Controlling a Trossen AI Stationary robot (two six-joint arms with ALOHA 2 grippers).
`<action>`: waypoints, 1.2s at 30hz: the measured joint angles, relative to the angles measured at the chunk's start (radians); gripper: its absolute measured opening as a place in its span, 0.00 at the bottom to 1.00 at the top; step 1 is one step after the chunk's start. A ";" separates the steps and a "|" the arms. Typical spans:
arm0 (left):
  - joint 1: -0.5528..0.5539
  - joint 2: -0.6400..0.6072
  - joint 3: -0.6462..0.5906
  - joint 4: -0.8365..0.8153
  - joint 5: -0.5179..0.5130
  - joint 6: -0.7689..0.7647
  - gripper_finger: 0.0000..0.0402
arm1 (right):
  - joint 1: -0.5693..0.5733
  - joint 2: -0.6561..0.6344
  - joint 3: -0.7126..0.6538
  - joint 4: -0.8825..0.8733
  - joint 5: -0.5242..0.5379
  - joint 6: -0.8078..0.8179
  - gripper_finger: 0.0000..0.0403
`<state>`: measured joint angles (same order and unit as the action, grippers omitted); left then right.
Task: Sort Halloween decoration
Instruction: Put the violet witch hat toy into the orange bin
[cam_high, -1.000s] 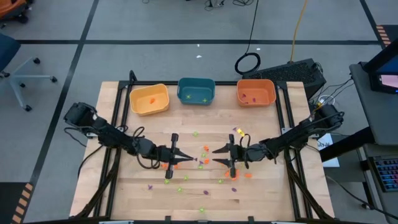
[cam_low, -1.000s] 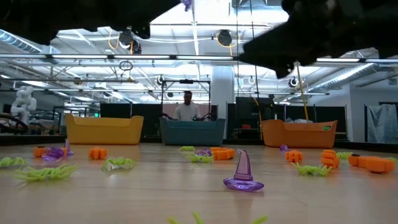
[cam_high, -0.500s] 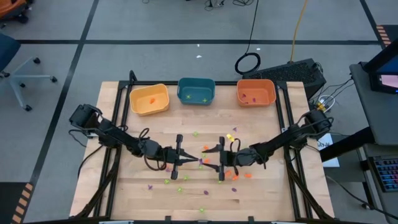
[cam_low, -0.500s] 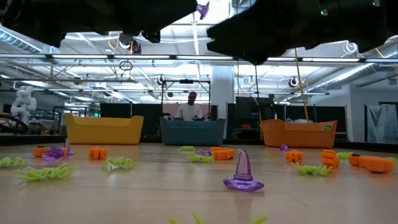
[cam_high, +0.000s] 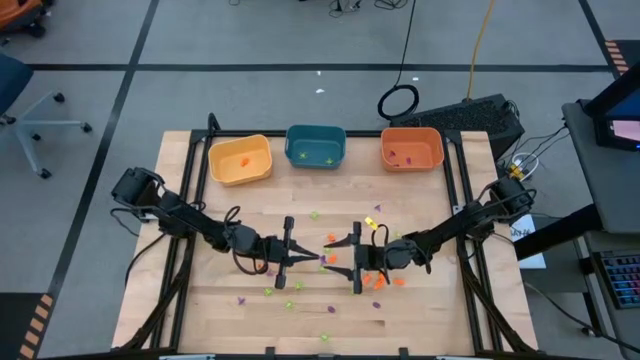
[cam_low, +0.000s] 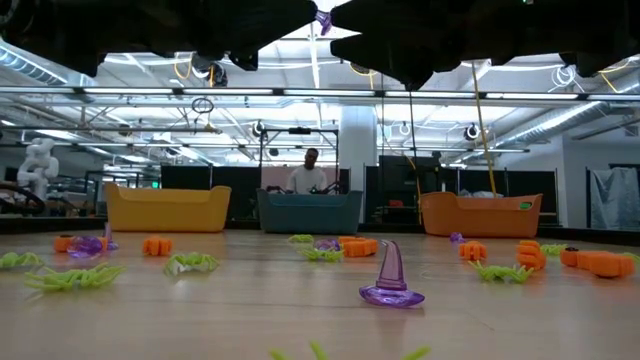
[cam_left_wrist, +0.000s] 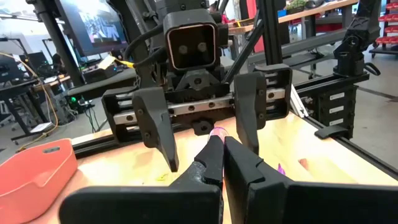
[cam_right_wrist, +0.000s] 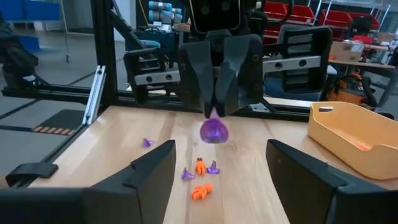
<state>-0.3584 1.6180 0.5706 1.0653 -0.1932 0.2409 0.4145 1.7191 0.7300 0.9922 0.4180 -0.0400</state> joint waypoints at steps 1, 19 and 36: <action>0.000 0.000 0.003 -0.002 0.000 0.000 0.00 | 0.000 0.000 0.000 0.000 0.000 0.000 0.57; 0.001 -0.001 0.038 -0.065 -0.007 -0.026 0.00 | 0.000 0.000 -0.001 0.005 -0.004 -0.006 0.50; 0.006 -0.001 0.037 -0.064 -0.008 -0.025 0.00 | 0.000 0.013 -0.001 0.063 -0.005 0.003 0.50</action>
<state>-0.3527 1.6173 0.6080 1.0017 -0.2011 0.2157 0.4145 1.7321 0.7288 1.0553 0.4133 -0.0366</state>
